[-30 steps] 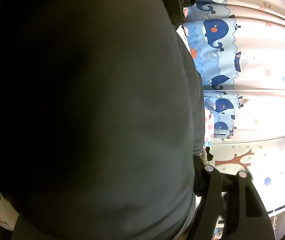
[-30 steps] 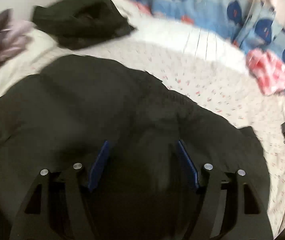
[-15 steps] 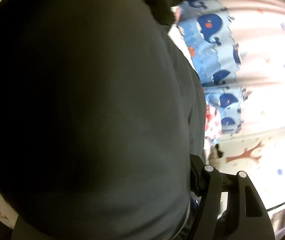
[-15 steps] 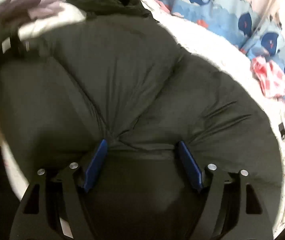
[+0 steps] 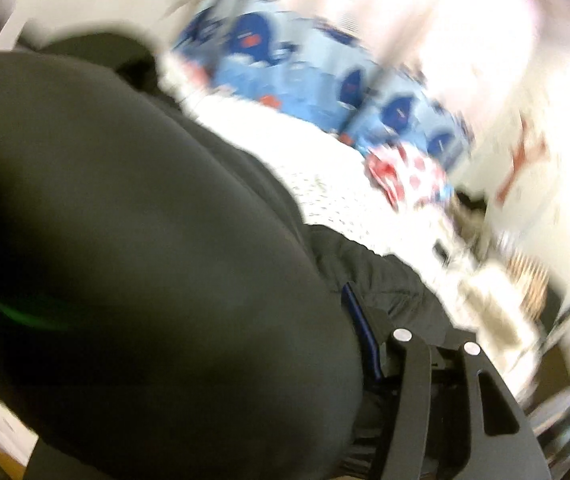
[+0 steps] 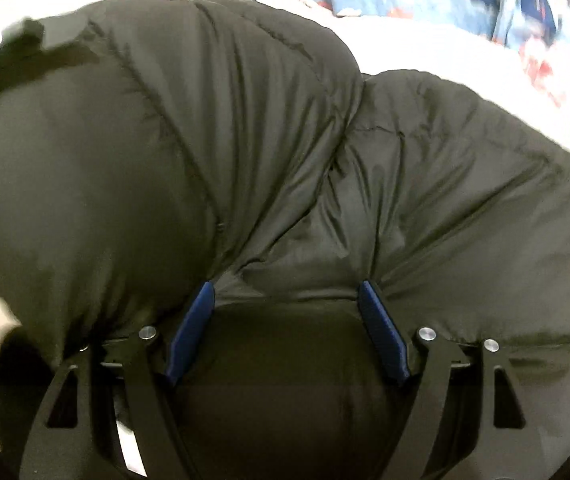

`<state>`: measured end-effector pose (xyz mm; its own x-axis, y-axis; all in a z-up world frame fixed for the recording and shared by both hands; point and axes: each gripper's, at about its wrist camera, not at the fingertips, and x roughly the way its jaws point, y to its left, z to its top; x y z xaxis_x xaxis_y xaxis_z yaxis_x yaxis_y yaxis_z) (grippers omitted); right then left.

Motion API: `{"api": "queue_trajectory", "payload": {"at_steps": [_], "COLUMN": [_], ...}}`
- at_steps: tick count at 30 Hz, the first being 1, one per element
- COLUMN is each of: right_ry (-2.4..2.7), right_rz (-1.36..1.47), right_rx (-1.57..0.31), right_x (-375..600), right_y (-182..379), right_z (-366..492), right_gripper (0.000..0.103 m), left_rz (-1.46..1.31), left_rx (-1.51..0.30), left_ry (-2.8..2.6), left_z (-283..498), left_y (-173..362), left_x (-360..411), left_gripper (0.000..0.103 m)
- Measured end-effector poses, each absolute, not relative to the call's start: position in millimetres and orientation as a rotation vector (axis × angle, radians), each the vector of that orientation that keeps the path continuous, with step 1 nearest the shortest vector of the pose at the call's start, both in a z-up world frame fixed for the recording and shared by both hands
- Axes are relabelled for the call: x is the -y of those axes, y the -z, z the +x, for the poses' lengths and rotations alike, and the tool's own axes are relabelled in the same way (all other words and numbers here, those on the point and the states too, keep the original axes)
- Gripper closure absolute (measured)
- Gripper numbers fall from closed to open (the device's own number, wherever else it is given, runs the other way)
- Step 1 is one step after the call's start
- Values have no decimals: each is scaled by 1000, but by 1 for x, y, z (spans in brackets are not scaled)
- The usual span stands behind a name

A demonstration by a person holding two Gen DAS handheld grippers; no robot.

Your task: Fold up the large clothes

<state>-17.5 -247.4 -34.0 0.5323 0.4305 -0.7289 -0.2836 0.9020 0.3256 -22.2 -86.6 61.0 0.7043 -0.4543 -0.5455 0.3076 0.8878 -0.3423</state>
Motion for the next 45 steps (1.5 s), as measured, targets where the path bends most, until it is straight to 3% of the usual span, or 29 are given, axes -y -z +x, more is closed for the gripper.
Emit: {"api": "queue_trajectory", "payload": {"at_steps": [4,10,14,17,26,27,28,29,31,33,36,38,41,45], "right_ry": [-556,-409,-377,-306,-393,-402,-408,-379,-361,-326,-277,-227,-227,-248], "right_rz": [723,873,807,646,207,183,176,182,202,214,371,503,731,793], "right_rx": [-720,-559,-418,-430,-753,-785,-828,-845,-852,-836,-757,-719,-731,-663], "right_x": [371,507,536,531,397,388,380,377,385,393,434,461,494,502], "right_y": [15,-13,-66,-97,-87,-83,-78,-72,-70,-63,-48,-23,38,48], "right_z": [-55,-95,-110,-98,1,10,17,21,20,4,-35,-61,-68,-83], "right_gripper": [31,29,21,10,8,18,51,66,78,80,83,83,81,81], "left_rz": [106,648,930,1014,1147,1151,1152,1147,1110,987,594,339,32,-310], "left_rx": [-629,-627,-597,-572,-485,-482,-481,-484,-490,-541,-678,-735,-884,-1031], "left_ry": [490,567,618,632,642,646,653,662,712,814,1013,1014,921,909], "left_z": [-10,-23,-47,-55,-91,-93,-91,-100,-101,-100,-82,-49,13,76], "left_y": [-72,-30,12,22,46,47,49,55,40,14,-38,-53,-35,1], "left_x": [169,306,362,375,368,365,364,344,333,315,264,230,201,170], "left_gripper": [47,47,46,46,44,44,44,44,44,44,42,33,32,32]}}
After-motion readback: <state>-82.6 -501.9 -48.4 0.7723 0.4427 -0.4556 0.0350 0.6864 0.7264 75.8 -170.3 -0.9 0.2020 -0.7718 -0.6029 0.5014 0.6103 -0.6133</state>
